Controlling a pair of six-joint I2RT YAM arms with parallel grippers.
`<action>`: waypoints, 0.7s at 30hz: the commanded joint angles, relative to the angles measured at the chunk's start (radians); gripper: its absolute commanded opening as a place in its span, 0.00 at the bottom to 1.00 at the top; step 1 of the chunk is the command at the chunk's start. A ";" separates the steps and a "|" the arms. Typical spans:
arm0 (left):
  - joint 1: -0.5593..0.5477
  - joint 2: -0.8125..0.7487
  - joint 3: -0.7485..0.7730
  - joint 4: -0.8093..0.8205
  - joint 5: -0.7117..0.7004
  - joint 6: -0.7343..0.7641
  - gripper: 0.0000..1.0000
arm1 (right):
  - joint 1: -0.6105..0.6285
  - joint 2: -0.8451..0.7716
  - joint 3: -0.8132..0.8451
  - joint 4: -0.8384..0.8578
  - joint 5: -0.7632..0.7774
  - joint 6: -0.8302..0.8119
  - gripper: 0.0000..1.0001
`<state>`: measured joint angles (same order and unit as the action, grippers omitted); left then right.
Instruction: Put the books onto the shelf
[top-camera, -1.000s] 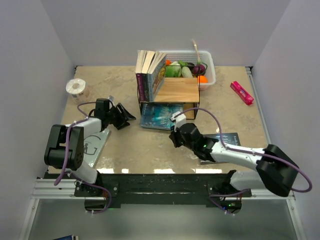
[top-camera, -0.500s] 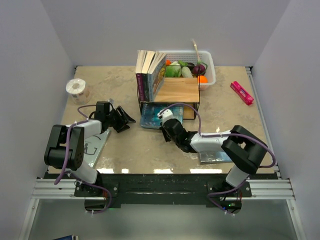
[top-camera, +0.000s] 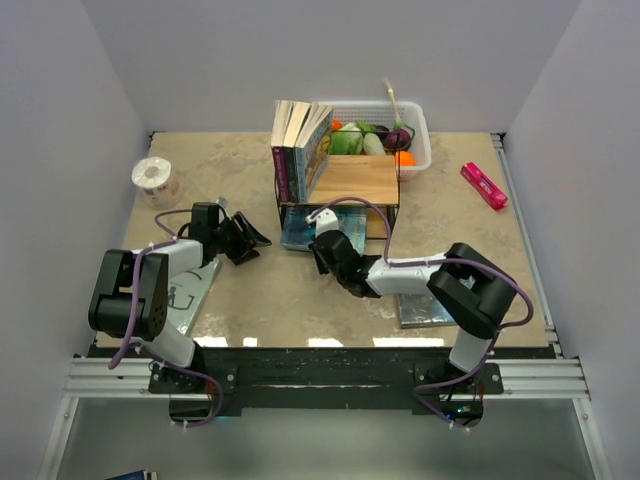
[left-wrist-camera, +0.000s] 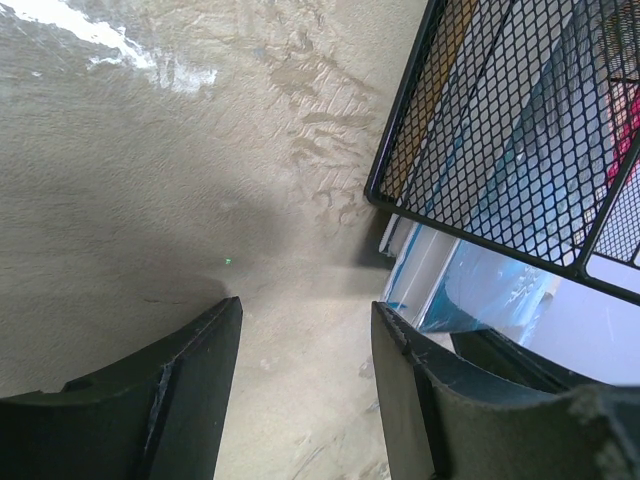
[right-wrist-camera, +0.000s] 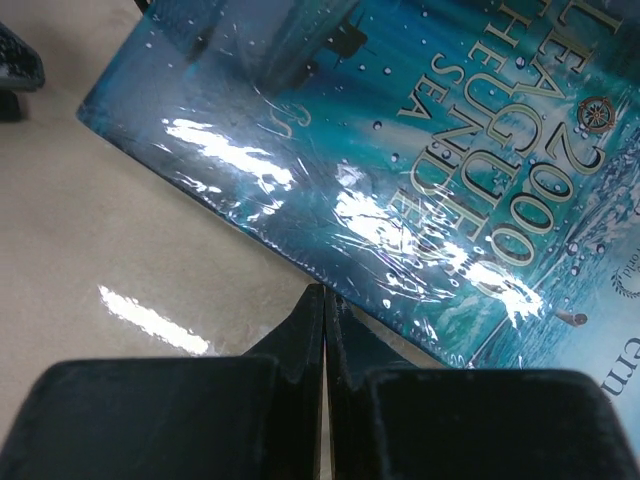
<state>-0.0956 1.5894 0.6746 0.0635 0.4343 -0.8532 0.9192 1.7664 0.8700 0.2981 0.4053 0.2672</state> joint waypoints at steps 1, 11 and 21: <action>0.010 -0.003 0.014 0.038 0.021 0.005 0.59 | -0.003 0.008 0.087 0.047 0.072 0.040 0.00; 0.010 -0.008 0.005 0.042 0.027 0.009 0.59 | -0.003 0.041 0.135 0.018 0.095 0.049 0.00; 0.010 -0.014 0.003 0.038 0.030 0.014 0.58 | -0.022 0.064 0.152 -0.005 0.112 0.072 0.00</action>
<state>-0.0937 1.5894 0.6746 0.0658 0.4431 -0.8528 0.9192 1.8275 0.9802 0.2745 0.4572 0.3134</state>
